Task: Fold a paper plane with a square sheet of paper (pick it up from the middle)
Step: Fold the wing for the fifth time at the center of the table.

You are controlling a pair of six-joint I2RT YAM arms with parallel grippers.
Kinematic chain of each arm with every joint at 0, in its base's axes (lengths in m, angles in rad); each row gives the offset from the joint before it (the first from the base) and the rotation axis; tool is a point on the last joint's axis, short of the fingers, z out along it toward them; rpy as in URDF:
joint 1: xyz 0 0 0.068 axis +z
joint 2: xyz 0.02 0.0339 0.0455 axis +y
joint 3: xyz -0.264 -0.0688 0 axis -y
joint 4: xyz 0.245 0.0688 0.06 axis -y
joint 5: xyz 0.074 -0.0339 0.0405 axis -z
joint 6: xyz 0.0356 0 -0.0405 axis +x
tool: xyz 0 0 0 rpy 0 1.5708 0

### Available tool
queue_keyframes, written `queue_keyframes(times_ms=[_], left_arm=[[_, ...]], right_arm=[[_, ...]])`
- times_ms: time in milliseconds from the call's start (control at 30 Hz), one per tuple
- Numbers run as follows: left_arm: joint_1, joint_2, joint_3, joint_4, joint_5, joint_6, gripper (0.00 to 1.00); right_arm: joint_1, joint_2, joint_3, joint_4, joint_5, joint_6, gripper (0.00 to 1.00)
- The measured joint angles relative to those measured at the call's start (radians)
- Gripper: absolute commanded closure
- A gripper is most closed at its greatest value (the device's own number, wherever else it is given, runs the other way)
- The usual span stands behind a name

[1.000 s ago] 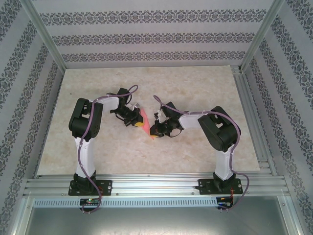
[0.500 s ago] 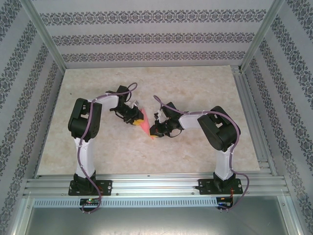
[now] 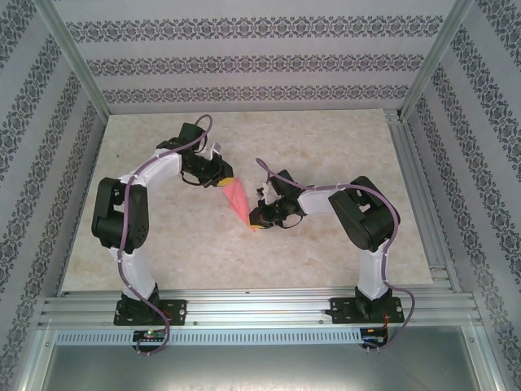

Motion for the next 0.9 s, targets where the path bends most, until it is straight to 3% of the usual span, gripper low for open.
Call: queue_keyframes(times_ms=[133,500,900], left_arm=[[-0.041,0.016,0.003,0.018,0.042,-0.026,0.9],[-0.091,0.153,-0.053,0.182,0.083,-0.169,0.89],[-0.111,0.258,-0.022,0.162,0.014,-0.168,0.91]], right_arm=[[0.0,0.0,0.0,0.001,-0.003,0.0,1.0],[0.0,0.002,0.0,0.003,-0.005,0.004,1.0],[0.0,0.005,0.006,-0.004,-0.006,0.016,1.0]])
